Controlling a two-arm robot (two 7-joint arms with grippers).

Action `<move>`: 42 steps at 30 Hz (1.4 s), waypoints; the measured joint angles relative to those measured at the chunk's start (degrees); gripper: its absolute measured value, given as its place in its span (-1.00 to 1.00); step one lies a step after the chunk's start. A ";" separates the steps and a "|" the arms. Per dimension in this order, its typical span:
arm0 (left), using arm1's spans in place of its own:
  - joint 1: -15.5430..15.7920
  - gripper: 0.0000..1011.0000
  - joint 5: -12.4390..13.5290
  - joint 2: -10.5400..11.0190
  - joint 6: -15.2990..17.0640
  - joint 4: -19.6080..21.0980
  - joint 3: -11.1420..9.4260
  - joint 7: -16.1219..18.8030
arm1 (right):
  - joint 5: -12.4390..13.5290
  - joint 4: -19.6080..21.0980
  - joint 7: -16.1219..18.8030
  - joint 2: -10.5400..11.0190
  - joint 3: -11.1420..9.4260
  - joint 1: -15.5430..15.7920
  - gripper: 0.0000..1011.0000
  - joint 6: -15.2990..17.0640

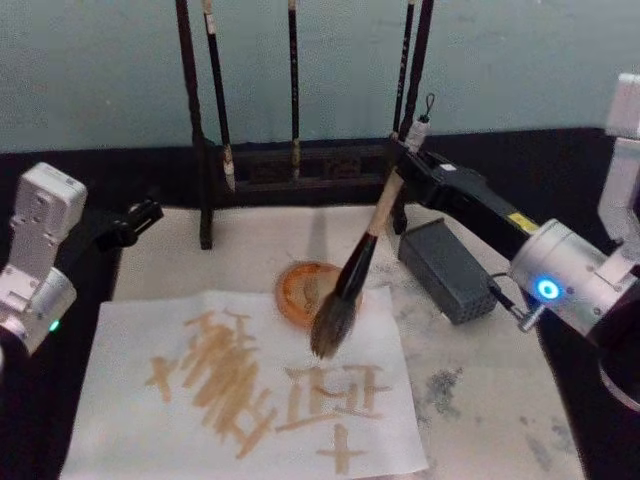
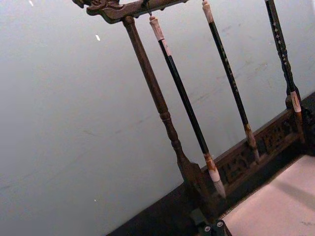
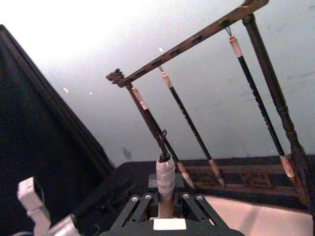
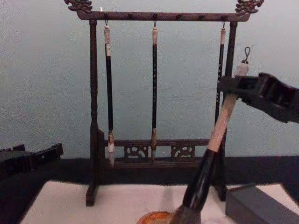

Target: Pick up the brush from the inkstone, write on the paper, then place the brush back to its original position.

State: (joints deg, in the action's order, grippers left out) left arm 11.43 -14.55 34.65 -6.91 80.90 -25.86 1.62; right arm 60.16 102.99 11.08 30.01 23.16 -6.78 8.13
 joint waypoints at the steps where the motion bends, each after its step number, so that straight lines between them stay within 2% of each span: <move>1: 0.00 0.98 0.00 0.00 0.00 0.00 0.00 0.00 | 0.00 -0.33 -0.20 -0.26 0.15 -0.32 -0.63 0.01; 9: 0.00 0.98 0.00 0.00 0.00 0.01 0.00 0.00 | -0.35 -3.52 -1.47 -2.48 0.78 -2.91 -0.63 -0.65; 20: 0.00 0.98 0.00 0.00 0.00 0.00 0.00 0.00 | -1.37 -10.08 -2.52 -6.48 0.98 -6.43 -0.63 -1.59; 32: 0.00 0.98 0.00 0.00 0.00 0.01 0.00 0.00 | -3.35 -15.48 -2.40 -10.07 0.61 -8.68 -0.63 -2.96; 42: 0.00 0.98 0.00 0.00 0.00 0.00 0.00 0.00 | -4.87 -18.93 -1.83 -12.07 -0.10 -9.27 -0.63 -3.93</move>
State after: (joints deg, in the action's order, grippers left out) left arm 11.43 -14.55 34.65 -6.91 80.90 -25.86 1.62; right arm 55.29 84.07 9.25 17.95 23.05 -16.05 4.20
